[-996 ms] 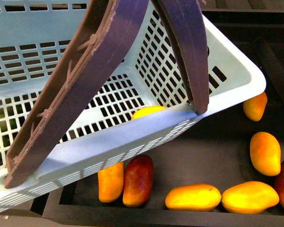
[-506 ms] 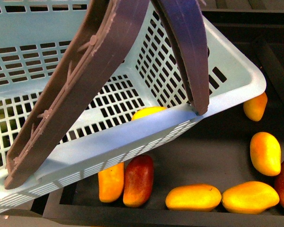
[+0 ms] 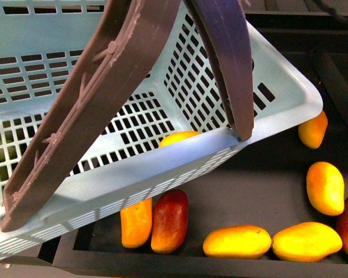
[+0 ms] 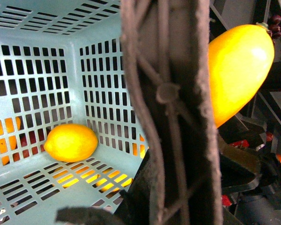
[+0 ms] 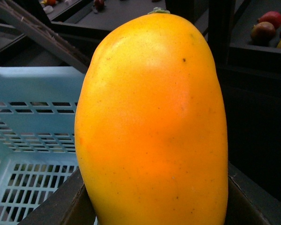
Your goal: Pick lemon and mango into basket
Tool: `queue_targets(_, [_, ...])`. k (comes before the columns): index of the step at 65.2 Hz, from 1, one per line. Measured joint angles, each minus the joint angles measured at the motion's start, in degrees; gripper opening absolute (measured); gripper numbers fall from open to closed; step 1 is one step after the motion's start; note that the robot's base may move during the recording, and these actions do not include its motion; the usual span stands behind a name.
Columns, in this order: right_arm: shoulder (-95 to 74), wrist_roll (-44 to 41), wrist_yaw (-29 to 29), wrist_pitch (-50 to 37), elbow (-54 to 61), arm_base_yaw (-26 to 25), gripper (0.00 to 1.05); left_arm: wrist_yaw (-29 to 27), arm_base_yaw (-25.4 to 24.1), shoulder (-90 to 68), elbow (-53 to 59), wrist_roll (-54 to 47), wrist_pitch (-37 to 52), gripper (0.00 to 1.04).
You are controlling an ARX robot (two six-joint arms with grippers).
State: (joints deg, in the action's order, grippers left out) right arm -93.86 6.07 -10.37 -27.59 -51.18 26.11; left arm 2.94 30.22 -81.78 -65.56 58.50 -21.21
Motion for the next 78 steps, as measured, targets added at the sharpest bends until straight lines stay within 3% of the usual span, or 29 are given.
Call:
queue_targets(14, [-0.92, -0.81, 3.96, 0.04, 0.70, 0.74, 0.97, 0.04, 0.00, 0.00, 0.00, -0.02, 0.00, 0.04])
queue_targets(27, [-0.15, 0.61, 9.70, -0.17, 0.81, -2.40, 0.96, -0.02, 0.00, -0.02, 0.02, 0.17, -0.02, 0.04])
queue_targets(35, [2.78, -0.81, 17.84, 0.28, 2.29, -6.38, 0.96, -0.48, -0.11, -0.02, 0.02, -0.04, -0.02, 0.04])
queue_targets(40, [4.74, -3.19, 24.85, -10.03, 7.15, -8.79, 0.85, -0.50, -0.13, -0.02, 0.02, -0.07, -0.02, 0.04])
queue_targets(48, [9.51, -4.52, 24.81, -21.88, 16.31, -11.87, 0.66, 0.02, -0.13, -0.02, 0.02, 0.00, -0.02, 0.04])
queue_targets(71, [24.22, -5.75, 18.29, -25.24, 34.95, -17.84, 0.02, -0.39, -0.02, -0.02, 0.02, 0.00, -0.02, 0.04])
queue_targets(78, [28.04, -5.86, 17.20, -24.70, 38.05, -19.10, 0.02, -0.22, -0.02, -0.02, 0.02, 0.04, -0.02, 0.04])
